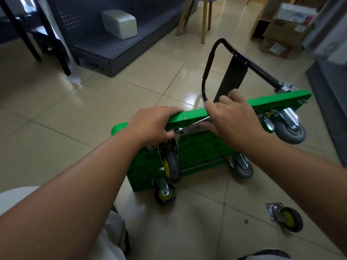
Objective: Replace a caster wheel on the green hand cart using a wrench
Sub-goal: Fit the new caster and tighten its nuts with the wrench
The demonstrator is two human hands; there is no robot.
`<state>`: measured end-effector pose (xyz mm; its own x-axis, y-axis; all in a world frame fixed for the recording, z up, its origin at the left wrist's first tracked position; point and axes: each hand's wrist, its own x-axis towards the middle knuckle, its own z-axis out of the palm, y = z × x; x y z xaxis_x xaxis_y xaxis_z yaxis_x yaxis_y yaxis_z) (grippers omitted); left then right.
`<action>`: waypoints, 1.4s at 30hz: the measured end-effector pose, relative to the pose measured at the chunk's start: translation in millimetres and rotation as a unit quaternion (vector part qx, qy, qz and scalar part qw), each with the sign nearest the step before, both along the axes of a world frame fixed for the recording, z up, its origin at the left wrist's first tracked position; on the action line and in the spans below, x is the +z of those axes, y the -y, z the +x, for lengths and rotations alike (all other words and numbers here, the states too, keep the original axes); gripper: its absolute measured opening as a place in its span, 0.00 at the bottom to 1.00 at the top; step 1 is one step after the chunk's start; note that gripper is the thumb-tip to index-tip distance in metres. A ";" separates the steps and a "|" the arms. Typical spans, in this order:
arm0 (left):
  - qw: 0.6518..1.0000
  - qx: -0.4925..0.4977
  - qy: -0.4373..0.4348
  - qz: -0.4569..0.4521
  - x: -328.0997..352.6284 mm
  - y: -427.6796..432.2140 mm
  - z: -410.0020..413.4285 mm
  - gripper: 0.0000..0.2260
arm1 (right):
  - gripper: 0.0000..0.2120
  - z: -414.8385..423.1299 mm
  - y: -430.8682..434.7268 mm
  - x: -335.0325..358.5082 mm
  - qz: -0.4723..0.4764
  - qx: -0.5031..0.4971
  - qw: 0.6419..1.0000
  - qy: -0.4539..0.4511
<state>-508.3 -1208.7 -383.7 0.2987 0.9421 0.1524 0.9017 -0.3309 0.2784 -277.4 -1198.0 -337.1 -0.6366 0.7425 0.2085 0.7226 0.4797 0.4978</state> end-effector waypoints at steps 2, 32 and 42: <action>1.000 -0.002 0.000 -0.003 -0.4 -0.4 0.3 0.29 | 0.21 -8.9 -6.3 12.8 0.011 0.027 0.998 0.063; 1.000 0.001 -0.007 -0.020 6.1 2.8 2.4 0.30 | 0.09 -44.7 -16.9 46.2 0.049 0.130 0.978 0.159; 1.000 0.002 -0.013 -0.009 1.6 0.0 0.8 0.30 | 0.23 -8.6 -31.3 20.2 -0.018 0.086 0.995 0.048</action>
<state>-507.5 -1208.7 -382.0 0.2988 0.9456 0.1286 0.9096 -0.3229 0.2613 -286.0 -1166.7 -316.9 -0.7709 0.6264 0.1158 0.5777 0.6110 0.5413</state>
